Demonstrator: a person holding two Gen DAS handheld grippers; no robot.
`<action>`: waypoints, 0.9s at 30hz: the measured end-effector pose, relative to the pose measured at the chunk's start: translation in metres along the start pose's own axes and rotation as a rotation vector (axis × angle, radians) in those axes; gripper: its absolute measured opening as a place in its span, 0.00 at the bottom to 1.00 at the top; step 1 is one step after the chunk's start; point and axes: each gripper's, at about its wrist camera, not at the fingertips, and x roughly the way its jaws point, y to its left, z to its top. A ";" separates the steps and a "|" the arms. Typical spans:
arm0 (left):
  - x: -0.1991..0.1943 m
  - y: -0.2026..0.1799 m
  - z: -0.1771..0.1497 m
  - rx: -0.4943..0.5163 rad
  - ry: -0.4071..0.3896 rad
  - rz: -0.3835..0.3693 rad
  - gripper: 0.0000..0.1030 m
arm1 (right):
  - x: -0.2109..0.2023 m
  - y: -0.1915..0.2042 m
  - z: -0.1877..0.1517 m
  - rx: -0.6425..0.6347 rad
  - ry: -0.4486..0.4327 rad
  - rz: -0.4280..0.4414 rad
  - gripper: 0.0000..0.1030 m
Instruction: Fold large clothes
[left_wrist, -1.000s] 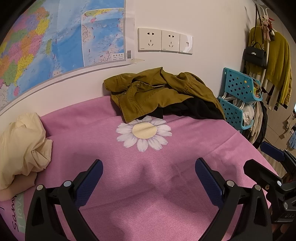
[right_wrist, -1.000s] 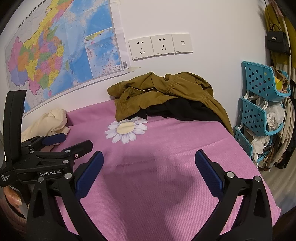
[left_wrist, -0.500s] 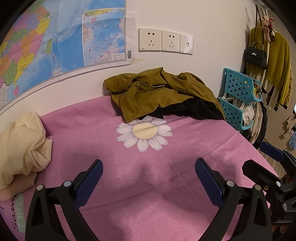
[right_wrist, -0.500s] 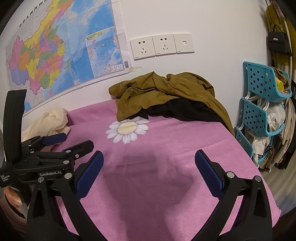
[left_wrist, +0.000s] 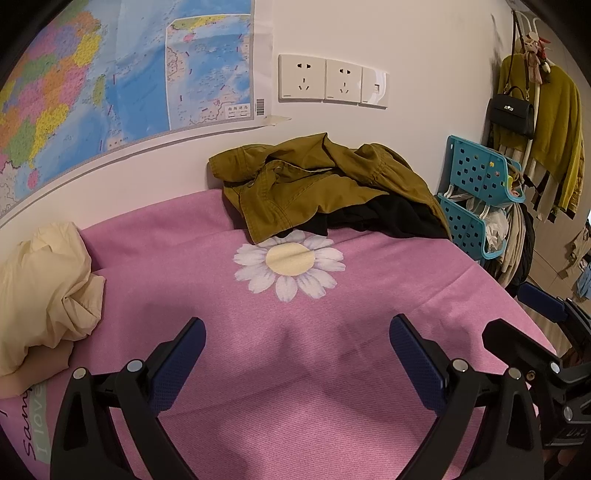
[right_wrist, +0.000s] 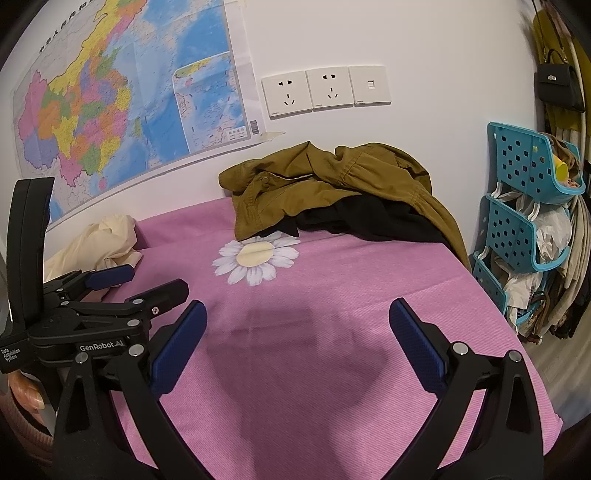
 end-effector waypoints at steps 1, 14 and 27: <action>0.000 0.000 0.000 0.000 0.000 0.000 0.93 | 0.000 0.000 0.000 0.001 0.000 0.002 0.95; 0.000 0.000 0.001 0.000 0.000 -0.002 0.93 | 0.003 0.002 0.002 -0.005 0.002 0.002 0.95; 0.007 0.007 0.005 -0.015 0.019 0.005 0.93 | 0.012 0.003 0.015 -0.038 0.003 0.008 0.95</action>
